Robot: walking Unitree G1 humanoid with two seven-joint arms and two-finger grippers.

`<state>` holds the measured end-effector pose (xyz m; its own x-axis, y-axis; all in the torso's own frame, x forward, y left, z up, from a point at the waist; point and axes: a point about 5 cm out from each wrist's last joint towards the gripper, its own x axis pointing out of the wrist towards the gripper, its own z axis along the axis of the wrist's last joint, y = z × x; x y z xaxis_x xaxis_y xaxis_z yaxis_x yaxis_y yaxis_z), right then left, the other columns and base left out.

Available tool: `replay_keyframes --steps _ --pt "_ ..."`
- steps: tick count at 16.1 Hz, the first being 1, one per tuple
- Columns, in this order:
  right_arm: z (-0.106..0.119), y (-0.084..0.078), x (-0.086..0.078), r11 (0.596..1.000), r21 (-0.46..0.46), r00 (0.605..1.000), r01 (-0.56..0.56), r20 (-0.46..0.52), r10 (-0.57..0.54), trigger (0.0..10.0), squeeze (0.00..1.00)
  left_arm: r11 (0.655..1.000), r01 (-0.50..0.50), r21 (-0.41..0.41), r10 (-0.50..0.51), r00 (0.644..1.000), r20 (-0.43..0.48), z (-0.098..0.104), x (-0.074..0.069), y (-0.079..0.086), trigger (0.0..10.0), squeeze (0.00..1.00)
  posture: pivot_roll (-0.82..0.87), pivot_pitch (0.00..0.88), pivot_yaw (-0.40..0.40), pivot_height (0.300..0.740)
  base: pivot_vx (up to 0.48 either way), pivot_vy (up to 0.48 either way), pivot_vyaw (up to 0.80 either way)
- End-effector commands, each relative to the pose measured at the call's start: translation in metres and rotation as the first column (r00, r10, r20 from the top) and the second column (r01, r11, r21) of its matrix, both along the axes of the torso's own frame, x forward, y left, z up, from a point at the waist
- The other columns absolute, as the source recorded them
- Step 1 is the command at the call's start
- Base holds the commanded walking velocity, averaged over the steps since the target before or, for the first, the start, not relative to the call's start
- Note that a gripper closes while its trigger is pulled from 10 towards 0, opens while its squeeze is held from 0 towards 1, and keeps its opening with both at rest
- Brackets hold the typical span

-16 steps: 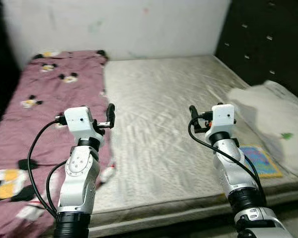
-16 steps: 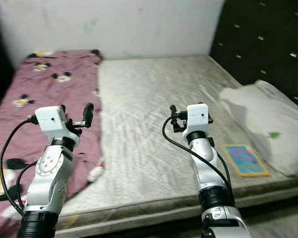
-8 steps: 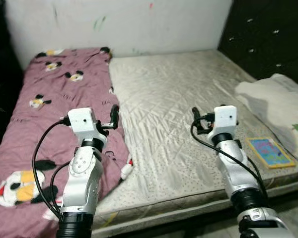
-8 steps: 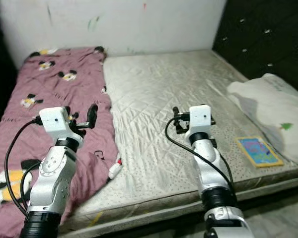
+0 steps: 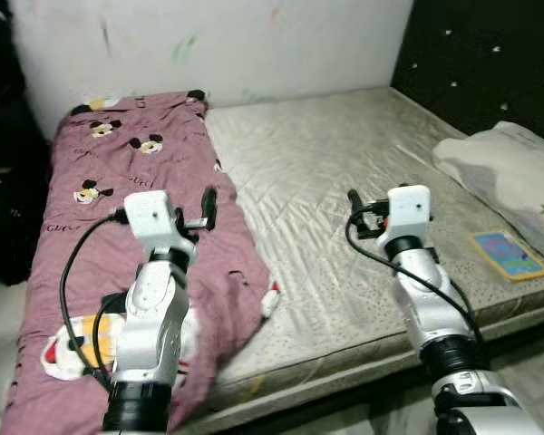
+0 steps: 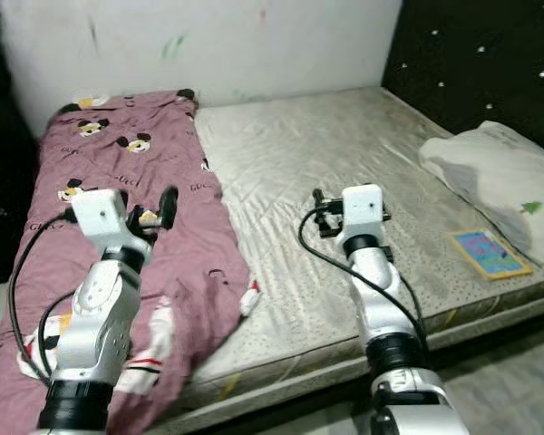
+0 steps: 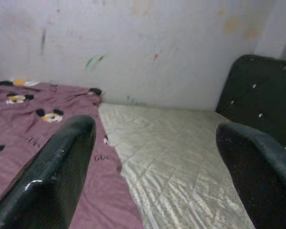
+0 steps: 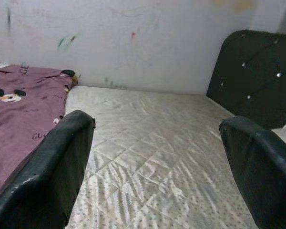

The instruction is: Clean up the room

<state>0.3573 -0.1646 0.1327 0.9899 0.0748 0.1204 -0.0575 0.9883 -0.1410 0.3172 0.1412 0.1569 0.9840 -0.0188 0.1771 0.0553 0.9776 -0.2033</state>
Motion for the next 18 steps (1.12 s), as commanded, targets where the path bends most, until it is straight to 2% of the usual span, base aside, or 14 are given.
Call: replay_keyframes --steps 1,5,9,11,15,18 --pt "0.0024 0.0135 0.0021 0.999 0.006 0.999 -0.045 0.004 0.045 10.0 0.00 0.999 -0.034 0.012 0.034 0.999 -0.014 -0.0035 -0.0012 0.0101 10.0 0.00 -0.02 0.000 -0.007 0.740 0.000 0.476 0.00" --pt "0.0009 0.0133 0.0028 0.999 0.006 0.999 -0.049 -0.004 0.049 10.0 0.00 0.999 -0.039 0.018 0.039 0.999 -0.013 -0.0030 -0.0003 0.0097 10.0 0.00 -0.02 0.000 -0.011 0.740 0.000 0.427 0.00" --pt "0.0002 0.0165 0.0033 0.997 0.009 0.997 -0.076 -0.007 0.076 10.0 0.00 0.998 -0.051 0.022 0.051 0.999 -0.013 -0.0033 -0.0001 0.0104 10.0 0.00 -0.02 0.000 -0.010 0.740 0.000 0.000 0.00" --pt "0.0010 0.0186 0.0031 0.996 -0.014 0.996 -0.085 0.002 0.085 10.0 0.00 0.999 -0.045 0.022 0.045 0.999 -0.013 -0.0035 0.0001 0.0098 10.0 0.00 -0.02 0.000 -0.010 0.740 0.000 0.471 0.00" --pt "0.0001 0.0166 0.0035 0.998 0.001 0.998 -0.070 -0.002 0.070 10.0 0.00 0.999 -0.045 0.025 0.045 0.999 -0.010 -0.0033 -0.0001 0.0095 10.0 0.00 -0.02 0.000 -0.010 0.740 0.000 0.467 0.00" --pt "-0.0013 0.0168 0.0041 0.997 0.012 0.997 -0.074 -0.015 0.074 10.0 0.00 0.999 -0.039 0.032 0.039 0.999 0.001 -0.0018 -0.0004 0.0082 10.0 0.00 -0.02 0.000 -0.010 0.740 0.000 0.000 0.00"
